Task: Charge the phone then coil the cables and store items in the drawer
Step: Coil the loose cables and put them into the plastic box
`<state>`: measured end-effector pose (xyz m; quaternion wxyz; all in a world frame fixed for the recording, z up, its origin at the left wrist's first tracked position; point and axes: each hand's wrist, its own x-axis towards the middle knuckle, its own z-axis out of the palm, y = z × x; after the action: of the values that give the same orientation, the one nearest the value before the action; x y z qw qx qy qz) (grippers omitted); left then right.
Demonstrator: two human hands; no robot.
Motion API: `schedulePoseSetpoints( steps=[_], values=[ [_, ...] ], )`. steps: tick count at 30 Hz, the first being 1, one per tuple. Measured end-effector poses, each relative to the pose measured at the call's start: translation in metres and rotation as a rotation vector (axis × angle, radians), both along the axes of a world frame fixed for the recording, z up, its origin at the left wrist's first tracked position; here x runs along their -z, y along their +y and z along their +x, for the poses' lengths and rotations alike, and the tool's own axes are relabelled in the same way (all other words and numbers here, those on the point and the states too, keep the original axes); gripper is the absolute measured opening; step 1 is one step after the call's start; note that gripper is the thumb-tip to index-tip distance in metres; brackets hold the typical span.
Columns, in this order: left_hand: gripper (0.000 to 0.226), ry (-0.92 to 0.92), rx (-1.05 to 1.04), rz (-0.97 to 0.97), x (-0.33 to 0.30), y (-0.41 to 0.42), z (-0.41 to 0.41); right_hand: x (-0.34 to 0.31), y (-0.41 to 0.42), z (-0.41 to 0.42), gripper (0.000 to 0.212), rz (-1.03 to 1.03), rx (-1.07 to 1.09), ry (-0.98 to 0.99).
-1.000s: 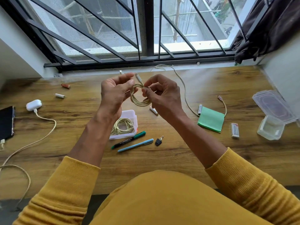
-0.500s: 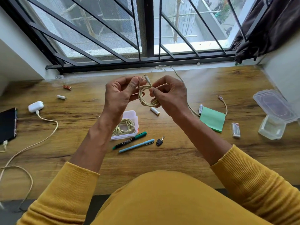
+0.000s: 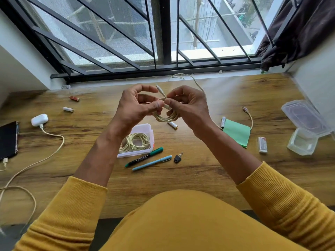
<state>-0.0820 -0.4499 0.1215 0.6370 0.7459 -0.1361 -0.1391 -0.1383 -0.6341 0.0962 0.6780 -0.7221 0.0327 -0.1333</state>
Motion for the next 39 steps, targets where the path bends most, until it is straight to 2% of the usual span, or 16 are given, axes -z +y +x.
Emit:
schedulePoseSetpoints(
  steps=[5,13,18,21,25,29,32,39],
  values=[
    [0.034,-0.108,-0.016,0.164,0.006,-0.005,0.002,0.004,0.000,0.002,0.010,-0.106,0.011,0.032],
    [0.022,-0.562,-0.158,0.494,0.005,-0.021,-0.011,0.002,0.006,0.002,0.013,-0.284,0.122,0.022],
    [0.019,-0.625,-0.171,0.563,0.010,-0.024,-0.011,-0.001,0.009,0.005,0.013,-0.379,0.159,-0.050],
    [0.018,-0.619,-0.181,0.576,0.013,-0.024,-0.011,-0.002,0.010,0.005,0.010,-0.319,0.191,-0.029],
    [0.016,-0.700,-0.206,0.546,0.014,-0.025,-0.018,0.000,0.011,0.006,0.007,-0.124,0.226,0.117],
    [0.015,-0.770,-0.162,0.518,0.011,-0.024,-0.023,0.001,0.009,0.006,0.017,-0.062,0.237,0.207],
    [0.017,-0.800,-0.148,0.520,0.011,-0.022,-0.021,-0.001,0.007,0.006,0.008,-0.057,0.165,0.230],
    [0.015,-0.801,-0.206,0.510,0.008,-0.018,-0.018,-0.007,-0.005,0.004,0.021,0.031,-0.093,0.235]
  ],
)
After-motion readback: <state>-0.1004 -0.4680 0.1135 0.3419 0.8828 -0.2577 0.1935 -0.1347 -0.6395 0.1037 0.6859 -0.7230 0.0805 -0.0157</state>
